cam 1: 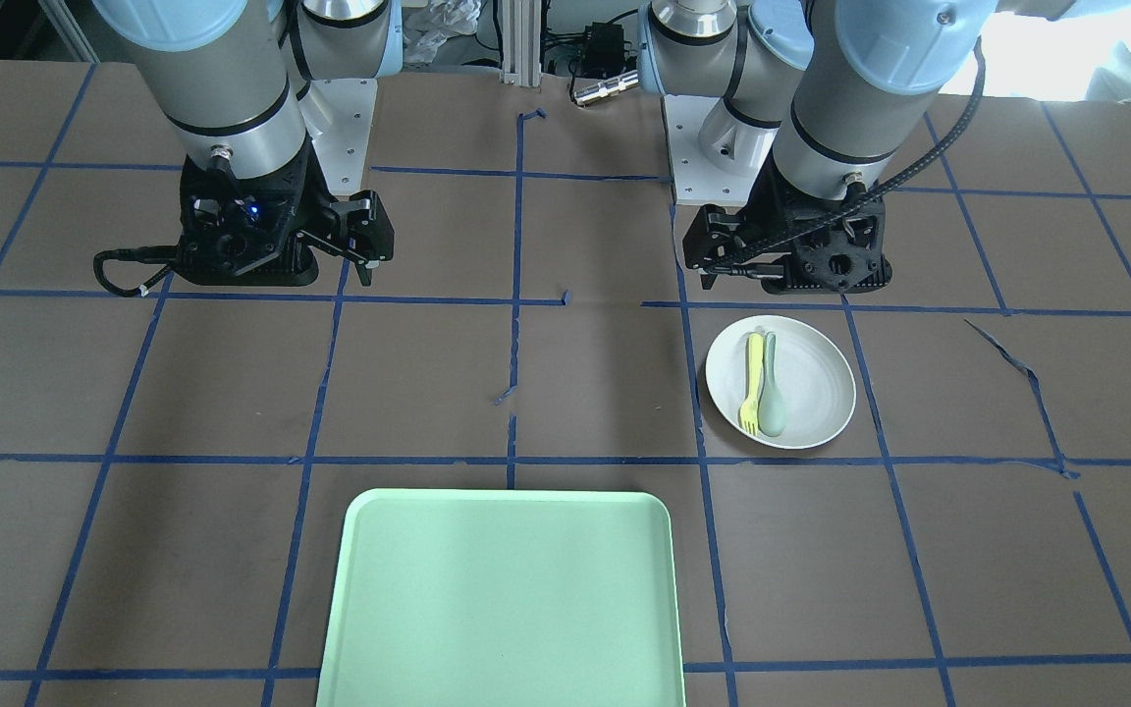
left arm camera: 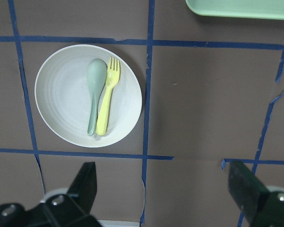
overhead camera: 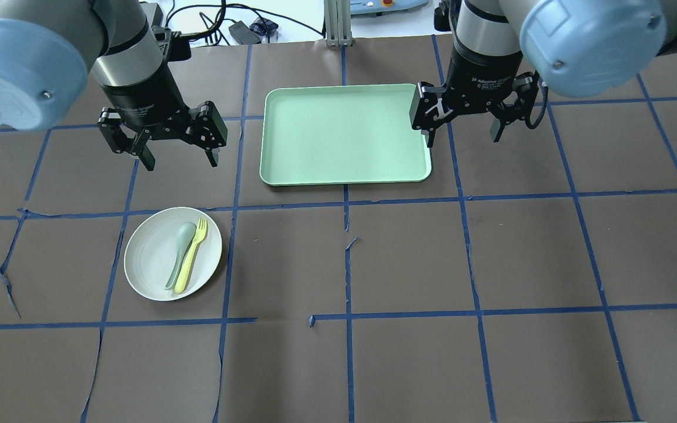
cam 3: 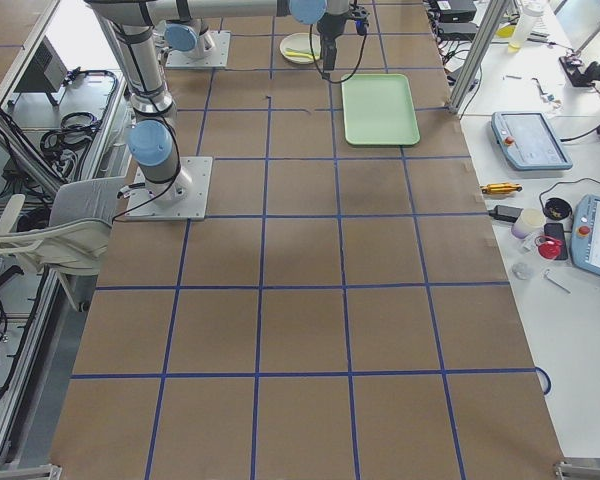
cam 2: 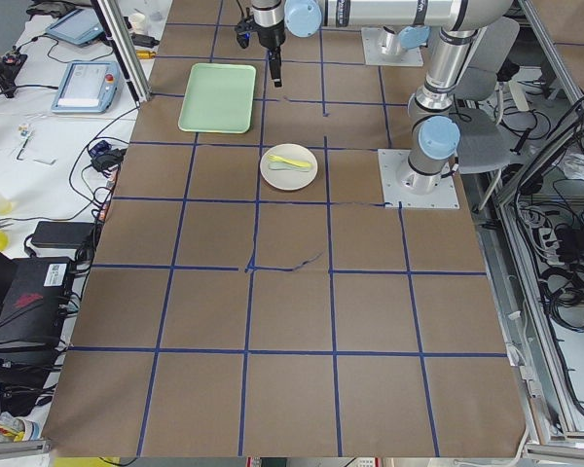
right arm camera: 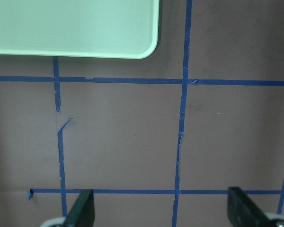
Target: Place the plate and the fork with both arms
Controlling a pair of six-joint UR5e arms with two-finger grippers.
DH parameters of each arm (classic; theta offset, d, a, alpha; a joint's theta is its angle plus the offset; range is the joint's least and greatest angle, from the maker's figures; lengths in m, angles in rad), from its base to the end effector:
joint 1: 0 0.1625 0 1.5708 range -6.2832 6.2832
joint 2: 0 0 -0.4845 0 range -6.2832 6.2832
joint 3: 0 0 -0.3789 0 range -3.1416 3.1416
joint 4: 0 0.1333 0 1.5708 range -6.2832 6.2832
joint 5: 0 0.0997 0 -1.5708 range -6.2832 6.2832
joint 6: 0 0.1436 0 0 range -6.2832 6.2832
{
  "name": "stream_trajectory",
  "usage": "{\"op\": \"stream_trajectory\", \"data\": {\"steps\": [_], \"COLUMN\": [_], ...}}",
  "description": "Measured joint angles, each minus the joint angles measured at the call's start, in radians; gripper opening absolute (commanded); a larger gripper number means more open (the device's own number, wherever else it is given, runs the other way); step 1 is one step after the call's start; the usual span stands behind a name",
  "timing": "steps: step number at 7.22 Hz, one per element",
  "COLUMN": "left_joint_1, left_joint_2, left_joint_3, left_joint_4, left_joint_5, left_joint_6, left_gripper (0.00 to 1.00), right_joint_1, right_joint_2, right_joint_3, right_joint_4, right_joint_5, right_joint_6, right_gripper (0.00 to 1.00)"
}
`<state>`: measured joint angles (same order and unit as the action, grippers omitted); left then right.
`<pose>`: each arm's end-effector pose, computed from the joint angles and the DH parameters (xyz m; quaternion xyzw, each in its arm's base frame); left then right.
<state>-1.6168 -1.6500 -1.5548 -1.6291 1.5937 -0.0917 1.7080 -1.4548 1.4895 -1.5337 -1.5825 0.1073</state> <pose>-0.1528 -0.4915 0.4670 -0.0221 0.9978 0.0598 0.0156 0.2020 -0.5010 0.4802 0.0151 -0.9992 -0.0349 0.0102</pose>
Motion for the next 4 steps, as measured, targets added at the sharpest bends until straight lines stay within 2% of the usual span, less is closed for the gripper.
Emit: {"op": "stream_trajectory", "data": {"steps": [4], "left_joint_1": [-0.001], "left_joint_2": [-0.001], "left_joint_3": [-0.001], "left_joint_4": [0.005], "left_joint_5": [-0.001], "left_joint_6": [-0.013], "left_gripper": [1.0], "right_joint_1": [-0.001], "right_joint_2": [0.002], "right_joint_3": [0.0], "right_joint_4": [-0.002], "right_joint_5": [0.0], "right_joint_6": [0.0], "right_gripper": [1.0]}}
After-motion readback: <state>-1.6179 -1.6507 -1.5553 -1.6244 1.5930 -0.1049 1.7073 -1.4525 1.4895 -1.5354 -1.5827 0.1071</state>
